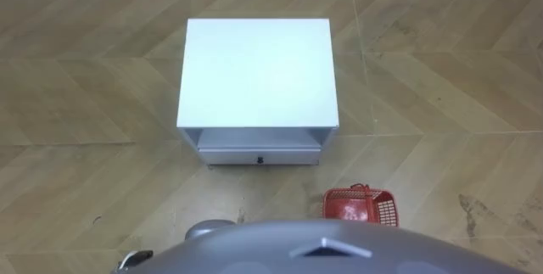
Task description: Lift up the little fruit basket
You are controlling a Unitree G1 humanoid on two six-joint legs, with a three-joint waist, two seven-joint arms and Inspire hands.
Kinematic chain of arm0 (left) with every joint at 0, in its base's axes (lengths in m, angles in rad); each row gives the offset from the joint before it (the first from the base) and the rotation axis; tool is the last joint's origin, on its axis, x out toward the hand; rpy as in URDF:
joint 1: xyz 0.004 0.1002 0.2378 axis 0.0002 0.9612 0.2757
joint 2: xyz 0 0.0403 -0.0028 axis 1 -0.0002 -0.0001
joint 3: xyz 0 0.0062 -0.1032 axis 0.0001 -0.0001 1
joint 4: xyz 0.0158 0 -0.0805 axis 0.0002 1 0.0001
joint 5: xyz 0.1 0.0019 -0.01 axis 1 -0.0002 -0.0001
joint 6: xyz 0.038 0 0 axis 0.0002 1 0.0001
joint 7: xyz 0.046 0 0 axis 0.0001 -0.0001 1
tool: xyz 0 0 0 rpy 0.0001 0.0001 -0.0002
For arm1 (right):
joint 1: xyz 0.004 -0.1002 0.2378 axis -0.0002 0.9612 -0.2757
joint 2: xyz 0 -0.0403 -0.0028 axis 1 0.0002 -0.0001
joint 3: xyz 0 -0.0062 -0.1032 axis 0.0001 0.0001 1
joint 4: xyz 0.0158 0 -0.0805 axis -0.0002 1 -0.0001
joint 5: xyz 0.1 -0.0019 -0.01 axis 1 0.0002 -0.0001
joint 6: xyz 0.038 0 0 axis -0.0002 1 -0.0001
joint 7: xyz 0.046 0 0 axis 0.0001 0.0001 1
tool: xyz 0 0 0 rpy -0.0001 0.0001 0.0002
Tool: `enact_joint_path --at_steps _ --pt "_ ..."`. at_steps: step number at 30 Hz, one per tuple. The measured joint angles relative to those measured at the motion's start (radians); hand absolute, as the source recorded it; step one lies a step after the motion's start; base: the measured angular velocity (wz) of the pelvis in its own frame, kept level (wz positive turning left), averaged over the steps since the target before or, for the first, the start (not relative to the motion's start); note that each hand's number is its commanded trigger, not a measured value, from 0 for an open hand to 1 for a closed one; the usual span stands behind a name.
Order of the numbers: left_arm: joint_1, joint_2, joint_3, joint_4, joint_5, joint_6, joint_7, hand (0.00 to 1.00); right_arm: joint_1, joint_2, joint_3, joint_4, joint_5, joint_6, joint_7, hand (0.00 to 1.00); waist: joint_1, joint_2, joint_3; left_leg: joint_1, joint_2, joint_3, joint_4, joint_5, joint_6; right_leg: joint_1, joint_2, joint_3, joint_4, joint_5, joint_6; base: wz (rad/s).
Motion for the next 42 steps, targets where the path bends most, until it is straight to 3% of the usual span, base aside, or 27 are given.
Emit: enact_joint_path --at_steps 8,34,37,42 --pt "-0.001 -0.002 0.000 0.000 -0.001 -0.003 0.020 0.00 0.001 0.000 0.037 -0.002 -0.007 0.000 -0.001 0.00 0.003 0.002 0.0012 -0.003 0.000 0.000 0.000 0.000 0.000 -0.002 0.000 0.000 -0.001 0.000 0.000 0.00" --pt "-0.001 -0.009 0.000 0.013 0.000 -0.002 0.018 0.00 -0.015 0.000 0.039 -0.004 0.000 -0.001 -0.004 0.00 0.004 -0.003 0.0008 -0.004 -0.002 -0.002 0.013 -0.001 0.001 0.002 -0.003 -0.003 0.000 -0.002 0.000 0.00" --pt "-0.001 -0.009 -0.001 0.009 0.000 -0.004 0.018 0.00 -0.023 -0.003 0.039 -0.004 0.000 -0.001 -0.013 0.00 0.001 -0.003 0.0007 -0.007 -0.008 0.000 0.021 -0.003 0.005 -0.011 -0.012 -0.004 0.015 -0.012 0.003 0.01" --pt "-0.006 -0.008 0.014 0.011 -0.001 -0.021 0.020 0.00 -0.023 -0.006 -0.003 0.000 0.002 -0.010 -0.037 0.00 -0.001 -0.010 0.0003 -0.028 -0.034 -0.001 0.073 -0.029 0.029 -0.050 -0.052 0.000 0.108 -0.052 0.024 0.02"
